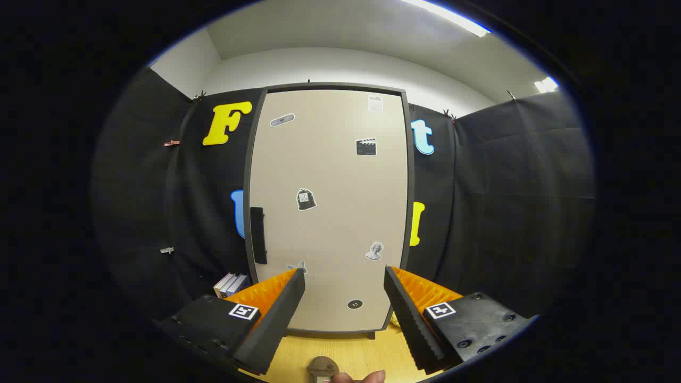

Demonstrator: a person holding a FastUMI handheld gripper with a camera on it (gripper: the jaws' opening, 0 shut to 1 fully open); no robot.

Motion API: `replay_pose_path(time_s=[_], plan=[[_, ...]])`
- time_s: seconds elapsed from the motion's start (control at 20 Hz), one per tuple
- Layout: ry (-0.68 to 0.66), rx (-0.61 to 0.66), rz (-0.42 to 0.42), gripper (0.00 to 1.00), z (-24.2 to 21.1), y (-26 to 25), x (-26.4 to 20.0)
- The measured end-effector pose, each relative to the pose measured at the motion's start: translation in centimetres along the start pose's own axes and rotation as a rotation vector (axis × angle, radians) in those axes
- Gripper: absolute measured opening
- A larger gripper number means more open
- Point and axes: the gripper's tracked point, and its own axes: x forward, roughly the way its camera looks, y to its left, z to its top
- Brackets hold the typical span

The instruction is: Open the shoe cabinet door, grab the shoes and put them into the shoe cabinet, then close the shoe cabinet door.

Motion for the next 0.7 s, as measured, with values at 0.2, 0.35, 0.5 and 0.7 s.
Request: replay_pose_path(time_s=[0.2,0.35,0.5,0.7], plan=[[-0.002,-0.008,0.001,0.98,0.0,0.07,-0.23],[-0.002,-0.004,0.005,0.98,-0.02,0.39,-0.26],[-0.014,-0.001,-0.002,0.98,0.48,0.4,-0.22],[-0.006,0.002,-0.006,0.98,0.18,0.56,-0.1]])
